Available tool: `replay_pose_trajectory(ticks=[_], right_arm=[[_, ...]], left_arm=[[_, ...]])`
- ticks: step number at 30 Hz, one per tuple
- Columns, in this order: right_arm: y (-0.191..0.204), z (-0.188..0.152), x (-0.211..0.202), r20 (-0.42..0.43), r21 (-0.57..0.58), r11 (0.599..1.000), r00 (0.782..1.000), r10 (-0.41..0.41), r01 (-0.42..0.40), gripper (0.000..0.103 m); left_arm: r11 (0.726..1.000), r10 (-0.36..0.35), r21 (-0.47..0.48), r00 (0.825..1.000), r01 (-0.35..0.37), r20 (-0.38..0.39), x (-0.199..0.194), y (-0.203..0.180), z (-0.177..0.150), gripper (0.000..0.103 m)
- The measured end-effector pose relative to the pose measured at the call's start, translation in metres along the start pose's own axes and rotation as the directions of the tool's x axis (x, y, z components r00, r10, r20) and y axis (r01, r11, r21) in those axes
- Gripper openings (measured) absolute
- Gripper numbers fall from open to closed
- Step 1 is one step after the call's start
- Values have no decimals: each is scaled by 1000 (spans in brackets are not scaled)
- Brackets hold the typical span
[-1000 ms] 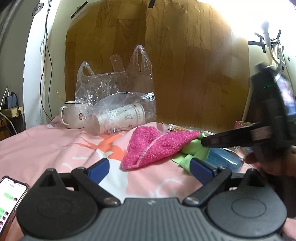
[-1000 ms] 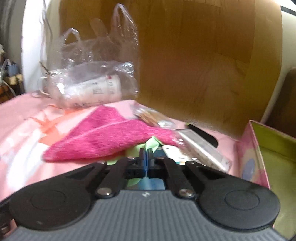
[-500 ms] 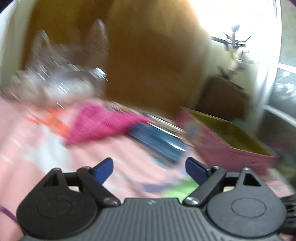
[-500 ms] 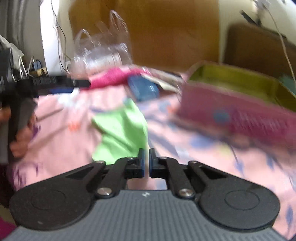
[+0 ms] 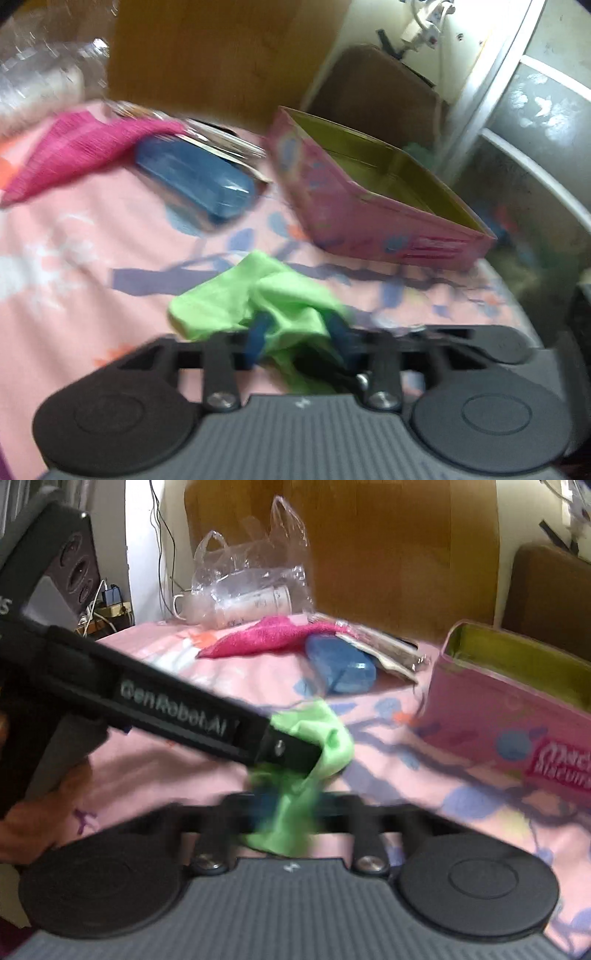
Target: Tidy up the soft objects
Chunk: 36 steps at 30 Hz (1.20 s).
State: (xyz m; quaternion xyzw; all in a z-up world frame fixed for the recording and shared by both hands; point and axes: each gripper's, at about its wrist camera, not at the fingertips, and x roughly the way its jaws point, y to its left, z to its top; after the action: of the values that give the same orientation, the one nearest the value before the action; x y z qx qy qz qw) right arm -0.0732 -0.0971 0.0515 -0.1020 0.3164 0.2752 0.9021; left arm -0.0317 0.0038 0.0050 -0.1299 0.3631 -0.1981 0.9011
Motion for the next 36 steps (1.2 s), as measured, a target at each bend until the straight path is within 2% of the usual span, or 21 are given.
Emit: replay_pose_trajectory(ticks=[2, 4, 5, 8, 11, 12, 13, 14, 15, 16, 17, 18, 19, 20, 21, 23, 26, 29, 32, 33, 36], right_arm=[[-8, -3, -11, 39, 37, 999, 999, 13, -15, 8], [-12, -5, -28, 112, 34, 999, 993, -29, 26, 8], [-16, -3, -38, 150, 35, 998, 987, -57, 53, 8], [-38, 13, -59, 245, 50, 988, 958, -152, 144, 8], [-70, 29, -75, 281, 78, 965, 924, -260, 248, 8], [-83, 37, -74, 277, 100, 959, 918, -283, 265, 8], [-100, 45, -67, 247, 116, 953, 921, -302, 282, 12], [-113, 50, -59, 207, 121, 943, 922, -328, 309, 14], [-126, 53, -48, 153, 122, 929, 918, -365, 349, 37], [-140, 54, -37, 86, 128, 906, 905, -416, 404, 70], [-150, 52, -31, 41, 142, 883, 889, -456, 447, 77], [-157, 47, -33, 34, 168, 868, 878, -478, 466, 76], [-161, 41, -37, 49, 203, 868, 881, -471, 453, 76], [-165, 36, -42, 69, 240, 872, 888, -454, 427, 76], [-165, 32, -46, 89, 270, 870, 889, -449, 412, 76], [-159, 27, -53, 142, 289, 873, 884, -445, 393, 76], [-130, 21, -70, 230, 283, 897, 884, -406, 339, 76], [-102, 30, -66, 302, 228, 960, 925, -229, 164, 76], [-69, 46, -35, 250, 148, 989, 966, -62, 26, 74], [-61, 51, -22, 225, 133, 991, 974, -40, 10, 74], [-39, 61, 24, 151, 80, 996, 987, -49, 37, 74]], left_arm=[[1000, -8, 3, 1000, 8, -12, 2, -5, 0, 18], [996, -81, -34, 997, 81, -19, 0, -8, 6, 18], [996, -85, -25, 996, 85, -11, -2, -14, 12, 18], [990, -132, 56, 990, 129, 43, -6, -44, 36, 19], [976, -186, 127, 979, 175, 83, -3, -76, 67, 23], [970, -207, 146, 974, 193, 89, 2, -87, 80, 36], [964, -227, 164, 969, 209, 94, 10, -97, 91, 56], [958, -240, 186, 966, 219, 99, 20, -108, 104, 60], [956, -238, 197, 967, 216, 95, 30, -117, 113, 58], [956, -228, 206, 971, 208, 76, 43, -124, 120, 58], [961, -196, 213, 978, 177, 68, 57, -127, 126, 58], [969, -139, 218, 987, 119, 79, 67, -128, 127, 63], [974, -77, 219, 993, 56, 89, 71, -125, 126, 77], [977, -48, 211, 994, 26, 100, 68, -119, 123, 83], [979, -57, 201, 992, 33, 116, 58, -108, 118, 87], [984, -63, 178, 984, 33, 165, 35, -80, 106, 87], [992, 30, 109, 974, -56, 226, -3, -25, 83, 85], [985, 166, 7, 958, -173, 235, -24, 27, 64, 83], [945, 328, -65, 917, -322, 226, -35, 68, 46, 82], [931, 365, -87, 904, -354, 221, -37, 77, 43, 82], [920, 389, -137, 893, -366, 225, -40, 95, 31, 78]])
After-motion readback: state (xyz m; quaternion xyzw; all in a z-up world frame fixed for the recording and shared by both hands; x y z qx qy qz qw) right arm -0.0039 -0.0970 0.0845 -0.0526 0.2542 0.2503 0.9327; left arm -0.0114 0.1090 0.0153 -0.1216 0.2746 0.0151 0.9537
